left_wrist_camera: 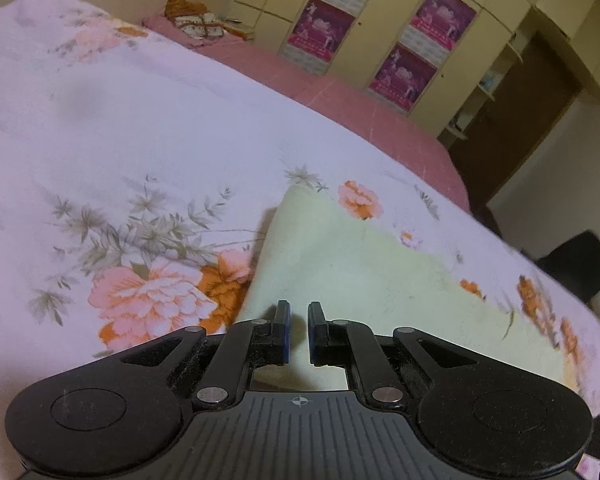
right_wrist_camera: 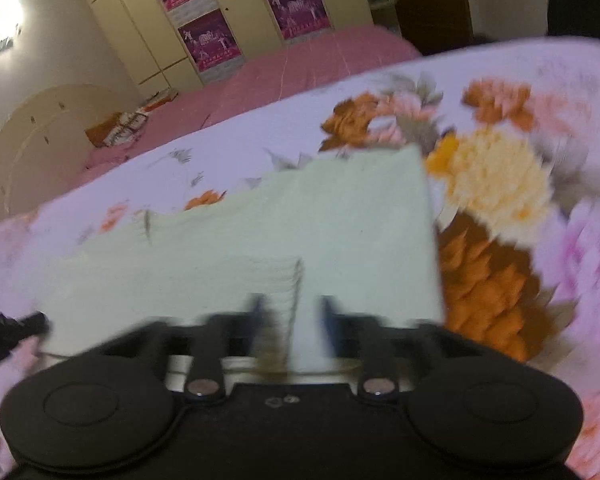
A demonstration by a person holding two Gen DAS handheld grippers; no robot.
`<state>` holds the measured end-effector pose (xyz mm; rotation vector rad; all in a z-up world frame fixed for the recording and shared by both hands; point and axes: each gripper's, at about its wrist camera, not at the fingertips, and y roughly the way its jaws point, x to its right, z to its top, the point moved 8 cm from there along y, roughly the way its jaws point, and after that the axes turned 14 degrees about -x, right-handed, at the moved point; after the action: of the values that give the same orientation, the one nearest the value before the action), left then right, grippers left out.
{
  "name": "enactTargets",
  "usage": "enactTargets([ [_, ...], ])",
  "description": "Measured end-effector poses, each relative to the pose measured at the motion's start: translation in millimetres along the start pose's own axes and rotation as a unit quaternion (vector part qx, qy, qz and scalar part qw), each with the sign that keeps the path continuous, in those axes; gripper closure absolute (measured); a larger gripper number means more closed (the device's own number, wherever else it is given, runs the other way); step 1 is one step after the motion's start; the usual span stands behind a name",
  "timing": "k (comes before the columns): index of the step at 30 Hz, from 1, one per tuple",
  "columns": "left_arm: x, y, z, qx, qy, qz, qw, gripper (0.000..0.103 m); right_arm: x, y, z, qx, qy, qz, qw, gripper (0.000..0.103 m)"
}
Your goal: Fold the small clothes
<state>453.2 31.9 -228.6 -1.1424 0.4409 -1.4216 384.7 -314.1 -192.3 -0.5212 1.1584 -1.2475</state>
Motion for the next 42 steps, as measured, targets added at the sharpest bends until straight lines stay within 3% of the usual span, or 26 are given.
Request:
enactTargets([
  [1, -2.0, -0.3, 0.8, 0.001, 0.0, 0.003, 1.0, 0.096, -1.4, 1.0, -1.8, 0.002, 0.001, 0.001, 1.0, 0.037],
  [3, -7.8, -1.8, 3.0, 0.005, -0.006, 0.009, 0.9999, 0.094, -4.3, 6.2, -4.2, -0.003, -0.008, -0.014, 1.0, 0.037],
  [4, -10.7, -2.9, 4.2, 0.009, -0.009, 0.01, 0.9999, 0.083, -7.3, 8.8, -5.4, -0.007, -0.014, -0.02, 1.0, 0.038],
  [5, -12.5, -3.9, 5.3, 0.013, -0.011, 0.013, 0.9998, 0.068, -12.2, 11.4, -6.0, -0.009, -0.022, -0.02, 1.0, 0.043],
  [6, -14.4, -5.1, 6.4, 0.018, -0.012, 0.022, 0.9995, 0.024, -17.0, 12.8, -5.6, -0.01, -0.032, -0.023, 0.999, 0.05],
  [7, -16.3, -8.3, 7.3, 0.031, -0.012, 0.034, 0.9989, 0.005, -23.7, 15.9, -5.3, -0.012, -0.044, -0.029, 0.999, 0.067],
  [9, -11.5, -15.0, 9.5, 0.055, 0.011, 0.036, 0.9978, 0.005, -34.0, 19.1, -5.4, -0.012, -0.061, -0.032, 0.998, 0.081],
  [10, -8.7, -13.6, 10.1, 0.049, 0.02, 0.031, 0.9981, 0.005, -38.7, 20.2, -4.1, -0.011, -0.065, -0.026, 0.997, 0.091],
  [11, -6.8, -11.0, 10.9, 0.04, 0.024, 0.027, 0.9985, 0.005, -42.6, 19.5, -3.5, -0.006, -0.069, -0.024, 0.997, 0.093],
  [17, -8.9, 7.6, 17.1, 0.014, 0.008, 0.002, 0.9999, 0.005, -42.9, -10.9, 7.5, 0.051, -0.088, -0.048, 0.994, 0.094],
  [22, -0.5, 23.7, 21.3, 0.003, 0.005, -0.026, 0.9996, 0.006, -9.0, -6.7, 8.4, 0.033, -0.065, -0.083, 0.994, 0.094],
  [29, 13.6, 40.9, 32.6, 0.008, 0.017, -0.02, 0.9996, 0.006, 15.2, 4.4, 7.3, 0.036, -0.05, -0.13, 0.99, 0.094],
  [30, 14.5, 42.5, 33.9, 0.012, 0.02, -0.017, 0.9996, 0.019, 14.5, 5.7, 7.3, 0.036, -0.056, -0.133, 0.989, 0.094],
  [31, 14.8, 44.2, 35.3, 0.014, 0.024, -0.015, 0.9995, 0.051, 13.3, 6.8, 6.7, 0.035, -0.062, -0.14, 0.988, 0.094],
  [33, 11.2, 50.0, 38.0, 0.008, 0.017, -0.017, 0.9997, 0.078, 13.3, 7.6, 6.7, 0.038, -0.071, -0.153, 0.985, 0.093],
  [36, 9.9, 50.4, 40.3, 0.018, 0.015, -0.02, 0.9995, 0.089, 16.4, 7.7, 9.3, 0.038, -0.06, -0.149, 0.986, 0.093],
  [37, 9.1, 51.2, 40.3, 0.022, 0.023, -0.012, 0.9994, 0.091, 16.0, 7.8, 9.9, 0.036, -0.061, -0.143, 0.987, 0.089],
  [40, 0.2, 53.7, 44.9, 0.018, 0.014, -0.011, 0.9997, 0.091, 13.2, 10.0, 8.7, 0.03, -0.08, -0.157, 0.984, 0.088],
  [42, -0.1, 42.1, 47.0, 0.028, 0.016, 0.013, 0.9994, 0.091, 13.2, 9.2, 9.1, 0.027, -0.081, -0.157, 0.984, 0.087],
])
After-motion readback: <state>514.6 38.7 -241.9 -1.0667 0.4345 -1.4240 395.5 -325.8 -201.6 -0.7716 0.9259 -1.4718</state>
